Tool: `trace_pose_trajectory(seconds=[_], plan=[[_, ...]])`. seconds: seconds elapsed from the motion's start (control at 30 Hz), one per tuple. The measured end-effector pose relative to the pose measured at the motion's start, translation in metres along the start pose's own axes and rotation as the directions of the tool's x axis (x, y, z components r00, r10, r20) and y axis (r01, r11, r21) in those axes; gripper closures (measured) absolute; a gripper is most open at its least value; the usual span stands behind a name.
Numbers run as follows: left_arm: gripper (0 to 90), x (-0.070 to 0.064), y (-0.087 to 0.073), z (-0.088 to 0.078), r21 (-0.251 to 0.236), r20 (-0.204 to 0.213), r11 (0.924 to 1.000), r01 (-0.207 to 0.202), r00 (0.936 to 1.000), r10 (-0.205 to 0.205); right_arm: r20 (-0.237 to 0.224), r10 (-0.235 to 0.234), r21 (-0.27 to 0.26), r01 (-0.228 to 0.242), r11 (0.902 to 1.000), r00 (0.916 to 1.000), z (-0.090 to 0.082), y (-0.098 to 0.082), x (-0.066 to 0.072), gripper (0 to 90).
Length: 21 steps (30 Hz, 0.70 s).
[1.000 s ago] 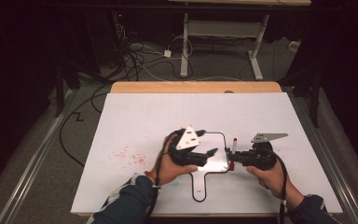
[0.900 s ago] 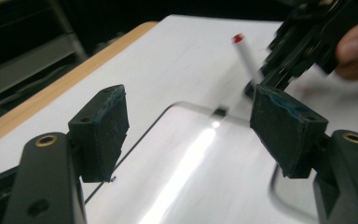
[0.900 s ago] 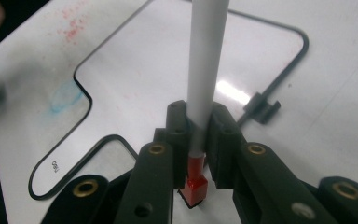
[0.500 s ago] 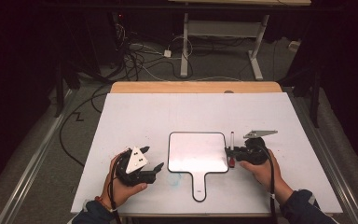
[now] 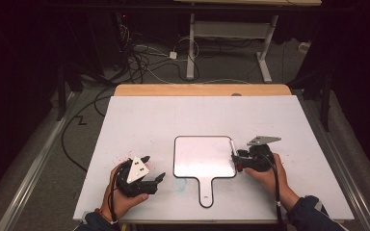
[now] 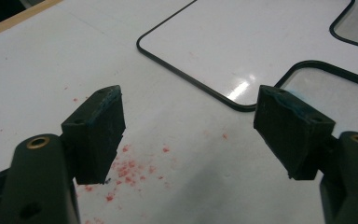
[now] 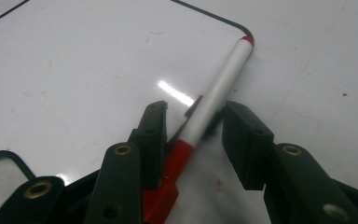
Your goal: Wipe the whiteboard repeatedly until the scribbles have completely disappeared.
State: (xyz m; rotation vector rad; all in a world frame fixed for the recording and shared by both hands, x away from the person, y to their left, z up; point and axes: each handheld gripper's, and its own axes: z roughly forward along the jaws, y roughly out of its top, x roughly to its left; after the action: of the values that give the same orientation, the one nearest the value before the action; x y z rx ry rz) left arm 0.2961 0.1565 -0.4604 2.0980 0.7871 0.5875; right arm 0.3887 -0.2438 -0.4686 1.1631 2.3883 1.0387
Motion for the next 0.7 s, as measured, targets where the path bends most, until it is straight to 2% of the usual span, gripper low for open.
trace_pose_trajectory(seconds=[0.1,0.23,0.4,0.57,0.7], plan=[[23.5,0.0,0.0,0.001,0.003,-0.001,0.9999,-0.01,0.9999,0.01,0.022,-0.012,-0.012,0.012,0.9999,0.9997,-0.002,0.001,0.0,60.8],[23.4,-0.001,0.0,0.003,0.009,0.003,0.9999,-0.013,0.9999,0.013,0.051,-0.053,-0.02,0.055,0.9983,0.9973,-0.004,0.002,0.0,65.0],[23.5,-0.002,0.0,0.005,0.016,0.013,0.9997,-0.019,0.9997,0.019,0.066,-0.045,-0.026,0.046,0.9986,0.9968,0.0,0.003,-0.002,61.7],[23.5,-0.004,0.001,0.008,0.022,0.023,0.9994,-0.025,0.9994,0.025,0.082,-0.096,-0.02,0.098,0.995,0.992,0.01,0.011,0.001,62.3],[23.4,-0.004,0.001,0.008,0.021,0.027,0.9995,-0.024,0.9994,0.024,0.099,-0.081,-0.038,0.085,0.9956,0.9918,0.011,0.013,-0.004,60.7]])
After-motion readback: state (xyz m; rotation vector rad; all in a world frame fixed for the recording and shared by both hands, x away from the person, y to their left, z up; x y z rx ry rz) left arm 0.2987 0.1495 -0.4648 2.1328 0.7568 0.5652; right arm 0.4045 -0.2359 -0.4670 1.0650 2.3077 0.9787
